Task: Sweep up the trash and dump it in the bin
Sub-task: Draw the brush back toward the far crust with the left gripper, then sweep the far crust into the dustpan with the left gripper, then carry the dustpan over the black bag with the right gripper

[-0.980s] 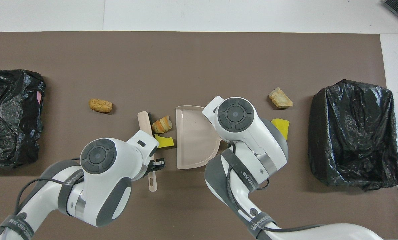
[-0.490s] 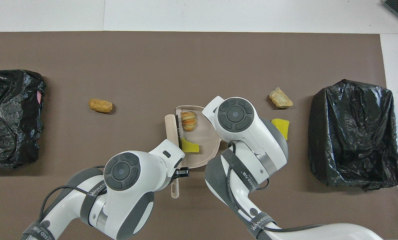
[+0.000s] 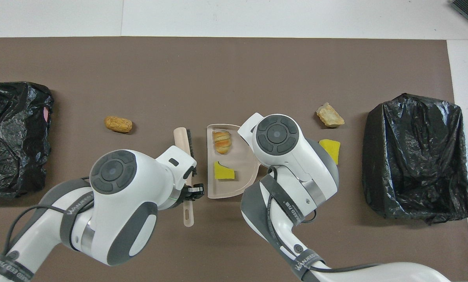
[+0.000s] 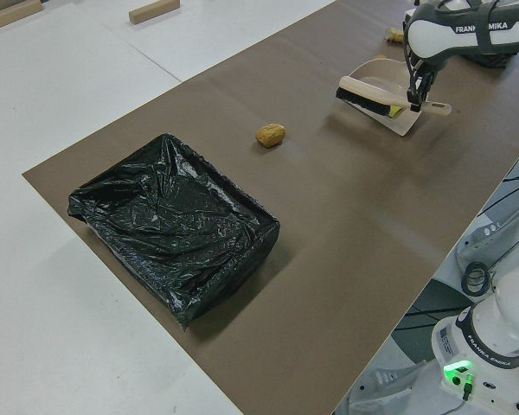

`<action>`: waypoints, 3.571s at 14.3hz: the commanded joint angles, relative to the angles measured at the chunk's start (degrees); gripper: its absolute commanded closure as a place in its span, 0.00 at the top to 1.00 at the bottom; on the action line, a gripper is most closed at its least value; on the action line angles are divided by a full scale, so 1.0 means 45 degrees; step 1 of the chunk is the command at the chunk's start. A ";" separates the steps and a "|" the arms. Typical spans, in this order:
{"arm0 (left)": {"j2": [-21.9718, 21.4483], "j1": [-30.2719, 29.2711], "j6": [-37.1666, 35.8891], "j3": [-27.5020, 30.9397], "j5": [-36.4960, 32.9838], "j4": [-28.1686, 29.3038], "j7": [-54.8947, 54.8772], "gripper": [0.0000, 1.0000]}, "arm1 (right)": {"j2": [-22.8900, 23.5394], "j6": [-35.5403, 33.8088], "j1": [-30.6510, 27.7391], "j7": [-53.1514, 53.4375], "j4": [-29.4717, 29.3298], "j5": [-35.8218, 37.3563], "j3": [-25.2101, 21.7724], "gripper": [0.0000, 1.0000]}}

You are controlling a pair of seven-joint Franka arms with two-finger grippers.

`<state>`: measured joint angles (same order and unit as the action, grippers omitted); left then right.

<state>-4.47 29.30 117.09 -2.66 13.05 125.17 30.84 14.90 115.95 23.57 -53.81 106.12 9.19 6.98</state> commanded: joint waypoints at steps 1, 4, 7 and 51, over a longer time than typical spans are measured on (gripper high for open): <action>0.0094 -0.1351 -0.0920 -0.0013 -0.1703 -0.0899 0.0120 0.00 | -0.0010 0.0444 -0.0218 -0.0230 0.0245 0.0282 0.0109 0.00; 0.0368 -0.2931 -0.0922 -0.0013 -0.3693 -0.1018 -0.0365 0.00 | -0.0010 0.0464 -0.0218 -0.0230 0.0265 0.0282 0.0109 0.00; 0.0661 -0.4631 -0.0707 0.0006 -0.3993 -0.1214 -0.2432 0.00 | -0.0010 0.0464 -0.0218 -0.0230 0.0265 0.0282 0.0109 0.00; -0.1660 0.2136 -0.0086 -0.0365 -0.1728 0.1770 0.2479 0.00 | -0.0146 0.0625 -0.2267 -0.3568 -0.0727 -0.1982 0.0167 0.00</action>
<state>-8.17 35.53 114.00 -4.36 6.27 128.68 37.92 15.25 122.29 15.37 -66.89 105.67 2.25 6.95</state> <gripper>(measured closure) 0.740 0.687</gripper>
